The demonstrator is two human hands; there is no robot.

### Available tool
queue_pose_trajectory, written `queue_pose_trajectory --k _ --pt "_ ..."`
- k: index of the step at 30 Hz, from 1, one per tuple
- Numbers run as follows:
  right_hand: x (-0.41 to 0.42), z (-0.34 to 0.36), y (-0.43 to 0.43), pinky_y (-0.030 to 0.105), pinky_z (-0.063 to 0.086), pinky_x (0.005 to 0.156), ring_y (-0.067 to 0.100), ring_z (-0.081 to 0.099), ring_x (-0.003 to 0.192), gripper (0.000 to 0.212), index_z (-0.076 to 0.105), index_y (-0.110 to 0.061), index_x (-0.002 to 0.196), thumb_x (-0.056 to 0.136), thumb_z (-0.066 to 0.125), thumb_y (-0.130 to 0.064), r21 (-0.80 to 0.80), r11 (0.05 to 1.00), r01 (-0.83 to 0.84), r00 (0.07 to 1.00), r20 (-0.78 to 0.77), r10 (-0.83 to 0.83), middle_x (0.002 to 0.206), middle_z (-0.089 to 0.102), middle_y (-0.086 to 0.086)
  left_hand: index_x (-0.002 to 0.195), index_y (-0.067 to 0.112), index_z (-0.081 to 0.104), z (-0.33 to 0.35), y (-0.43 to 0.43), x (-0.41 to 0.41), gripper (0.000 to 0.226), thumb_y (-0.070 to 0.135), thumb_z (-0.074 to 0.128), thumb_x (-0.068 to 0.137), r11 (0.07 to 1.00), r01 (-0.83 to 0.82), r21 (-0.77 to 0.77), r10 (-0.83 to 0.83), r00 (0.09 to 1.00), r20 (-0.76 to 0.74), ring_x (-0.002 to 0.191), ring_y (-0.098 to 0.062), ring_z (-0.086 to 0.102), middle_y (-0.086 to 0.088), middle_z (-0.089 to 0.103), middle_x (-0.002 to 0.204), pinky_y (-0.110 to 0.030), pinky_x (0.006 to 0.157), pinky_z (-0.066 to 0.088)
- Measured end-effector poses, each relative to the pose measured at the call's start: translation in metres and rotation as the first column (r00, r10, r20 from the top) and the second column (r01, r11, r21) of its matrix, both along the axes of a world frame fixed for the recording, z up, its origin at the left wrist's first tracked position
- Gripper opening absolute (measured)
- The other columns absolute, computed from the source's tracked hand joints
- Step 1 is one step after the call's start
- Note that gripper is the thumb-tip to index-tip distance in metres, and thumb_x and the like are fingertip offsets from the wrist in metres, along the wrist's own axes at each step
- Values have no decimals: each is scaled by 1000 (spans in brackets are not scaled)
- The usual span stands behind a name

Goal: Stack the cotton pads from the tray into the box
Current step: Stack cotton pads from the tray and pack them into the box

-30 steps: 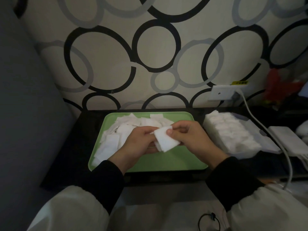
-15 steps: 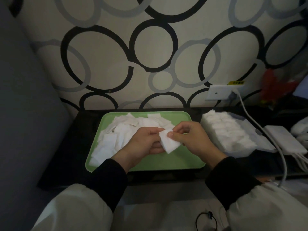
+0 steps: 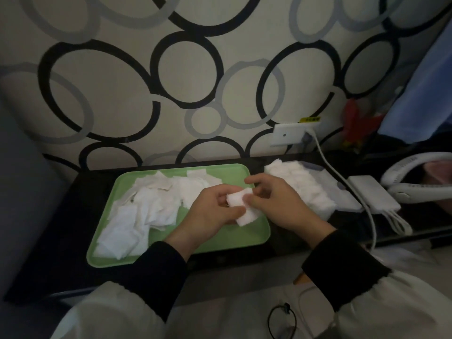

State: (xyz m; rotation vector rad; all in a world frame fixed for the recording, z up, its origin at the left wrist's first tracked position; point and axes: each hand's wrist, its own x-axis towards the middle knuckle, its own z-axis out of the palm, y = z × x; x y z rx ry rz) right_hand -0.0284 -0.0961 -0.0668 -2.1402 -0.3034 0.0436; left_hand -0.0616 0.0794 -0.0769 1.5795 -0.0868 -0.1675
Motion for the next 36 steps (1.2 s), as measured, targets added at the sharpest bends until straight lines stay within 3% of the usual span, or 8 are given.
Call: queue_pose_trajectory --k 4,8,11,15,18,22,28,36 --pt "-4 19 -31 26 52 71 9 64 73 33 71 -22 105 75 85 -21 -46 993 -105 992 -80 101 86 70 4 101 21 71 -1 -29 6 30 0 78 80 993 6 116 -25 985 169 90 -17 72 -2 74 99 -29 74 60" --pt "6 31 -71 13 45 59 -3 58 63 14 76 -15 92 80 81 -22 -257 966 -43 999 -24 38 80 70 -3 101 15 67 -3 -58 11 29 -4 75 81 994 -78 73 68 989 131 71 -18 71 -5 72 83 -26 64 58" --pt "20 36 -106 13 46 58 -6 58 61 13 75 -8 93 84 77 -17 -130 987 98 995 19 -96 80 68 -6 98 16 65 -13 -76 23 22 0 72 85 979 -152 134 130 978 161 67 -20 71 -7 73 81 -25 63 55" --pt "32 35 -127 15 52 61 3 64 65 12 72 3 92 83 76 -3 -70 994 84 995 -48 -87 84 72 9 97 19 65 -29 -101 35 18 9 73 84 935 -239 261 186 960 211 58 2 58 5 68 78 -10 61 45" --pt "42 28 -123 19 52 73 10 67 81 11 74 -7 90 81 79 -7 -241 970 -41 997 -77 23 92 74 6 97 22 62 -39 -116 42 23 7 72 83 947 -214 240 175 969 175 66 -10 59 4 65 78 -23 68 50" --pt "54 26 -116 23 50 81 8 63 92 13 70 -28 92 83 76 -19 -613 772 -170 985 -107 132 95 69 -10 94 28 60 -46 -123 50 30 3 72 83 963 -184 198 157 977 144 66 -14 56 0 59 79 -27 66 48" --pt "58 17 -99 29 49 92 12 60 105 23 71 -30 107 84 75 -28 -709 696 -110 994 -77 78 111 68 -11 96 31 60 -51 -119 56 28 3 59 93 970 -171 174 151 981 126 67 -13 55 5 59 82 -31 60 48" --pt "49 10 -101 25 45 72 6 56 82 21 69 -33 90 75 83 -34 -670 741 -45 999 -40 24 80 60 -16 100 23 63 -48 -107 56 18 7 61 93 970 -181 164 158 977 144 70 -17 59 -4 63 84 -31 60 47"
